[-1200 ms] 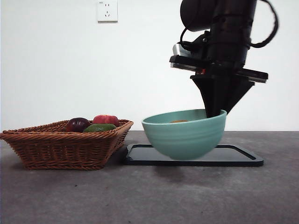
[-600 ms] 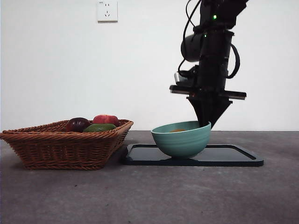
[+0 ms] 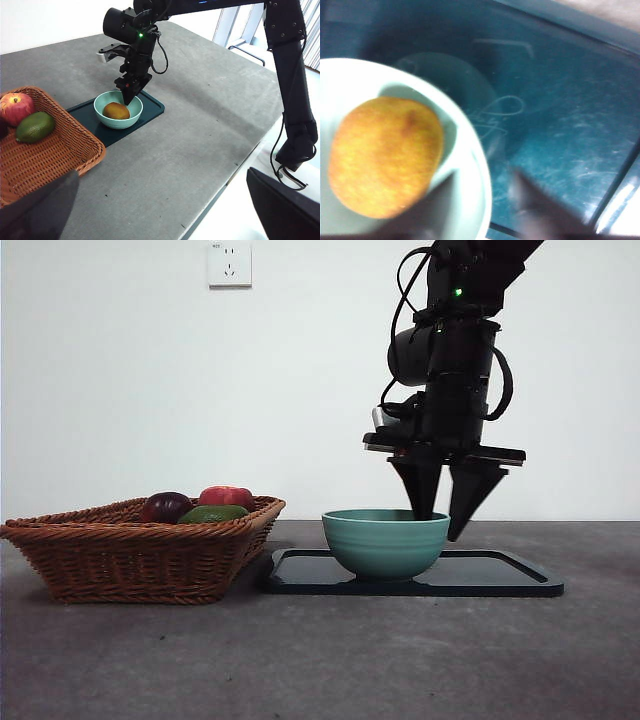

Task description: Pick up the wifruite, put it on the bowl, pick up the plate, put it on desk

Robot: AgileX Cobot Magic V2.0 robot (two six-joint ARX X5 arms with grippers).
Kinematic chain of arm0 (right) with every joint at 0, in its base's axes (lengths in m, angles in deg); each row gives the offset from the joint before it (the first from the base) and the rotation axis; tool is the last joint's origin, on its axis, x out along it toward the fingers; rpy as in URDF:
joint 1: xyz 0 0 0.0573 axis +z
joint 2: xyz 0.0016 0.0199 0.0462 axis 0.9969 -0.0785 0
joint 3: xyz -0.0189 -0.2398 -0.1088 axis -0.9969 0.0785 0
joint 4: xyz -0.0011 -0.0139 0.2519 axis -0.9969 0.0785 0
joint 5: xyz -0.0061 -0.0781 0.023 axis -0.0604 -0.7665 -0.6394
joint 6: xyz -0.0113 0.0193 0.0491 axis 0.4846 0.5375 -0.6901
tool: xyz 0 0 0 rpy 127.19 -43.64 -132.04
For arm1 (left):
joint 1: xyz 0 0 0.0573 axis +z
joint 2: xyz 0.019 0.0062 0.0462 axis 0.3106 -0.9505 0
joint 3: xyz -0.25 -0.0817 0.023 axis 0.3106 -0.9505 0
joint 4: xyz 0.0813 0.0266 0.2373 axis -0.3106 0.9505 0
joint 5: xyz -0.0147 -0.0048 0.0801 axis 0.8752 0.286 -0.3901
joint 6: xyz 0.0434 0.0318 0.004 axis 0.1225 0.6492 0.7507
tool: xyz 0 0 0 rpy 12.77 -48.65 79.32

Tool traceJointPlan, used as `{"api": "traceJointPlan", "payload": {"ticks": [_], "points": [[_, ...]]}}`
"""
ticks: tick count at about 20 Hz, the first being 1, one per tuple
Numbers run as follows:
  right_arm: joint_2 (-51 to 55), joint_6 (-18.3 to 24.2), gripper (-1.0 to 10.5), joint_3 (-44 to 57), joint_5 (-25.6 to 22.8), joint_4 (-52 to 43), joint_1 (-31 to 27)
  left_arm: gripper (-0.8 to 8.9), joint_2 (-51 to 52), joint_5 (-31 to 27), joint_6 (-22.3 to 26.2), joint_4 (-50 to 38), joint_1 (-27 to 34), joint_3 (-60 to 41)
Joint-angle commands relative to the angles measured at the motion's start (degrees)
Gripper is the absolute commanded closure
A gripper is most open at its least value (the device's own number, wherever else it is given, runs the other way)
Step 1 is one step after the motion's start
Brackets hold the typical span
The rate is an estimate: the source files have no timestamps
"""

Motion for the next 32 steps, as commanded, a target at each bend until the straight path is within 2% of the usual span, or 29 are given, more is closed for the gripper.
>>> {"api": "traceJointPlan", "payload": {"ticks": [1, 5, 8, 11, 19, 23, 25, 29, 32], "points": [[0.48, 0.52, 5.4, -2.23, -1.73, 0.79, 0.02, 2.17, 0.07, 0.02, 0.44, -0.74, -0.52, 0.59], [11.52, 1.70, 3.6, -2.23, -4.46, 4.55, -0.52, 2.17, 0.07, 0.02, 0.46, -0.72, -0.52, 0.59], [22.53, 2.10, 3.6, -2.16, -4.83, 9.99, -0.50, 2.17, 0.07, 0.02, 0.44, -0.74, -0.52, 0.59], [33.07, 2.10, 3.6, -0.74, -7.54, 17.44, -0.02, 2.17, 0.07, 0.02, 0.46, -0.72, -0.52, 0.59], [60.37, 1.70, 3.6, 15.47, -4.48, 14.82, 4.04, 2.17, 0.04, 0.02, 0.48, -0.79, -0.52, 0.59], [73.81, -2.43, 3.6, 29.09, -3.58, 8.66, 6.73, 2.17, 0.04, 0.02, 0.50, -0.72, -0.52, 0.59], [80.35, -3.02, 3.6, 35.50, -3.69, 6.69, 7.06, 2.17, 0.04, 0.02, 0.48, -0.72, -0.52, 0.59], [92.45, -1.05, 3.6, 45.09, -3.82, 6.10, 7.04, 2.17, 0.04, 0.02, -0.15, -0.76, -0.52, 0.59], [99.54, -1.09, 3.6, 47.89, -3.76, 6.19, 7.04, 2.17, 0.04, 0.02, -0.15, -1.68, -0.52, 0.59]]}}
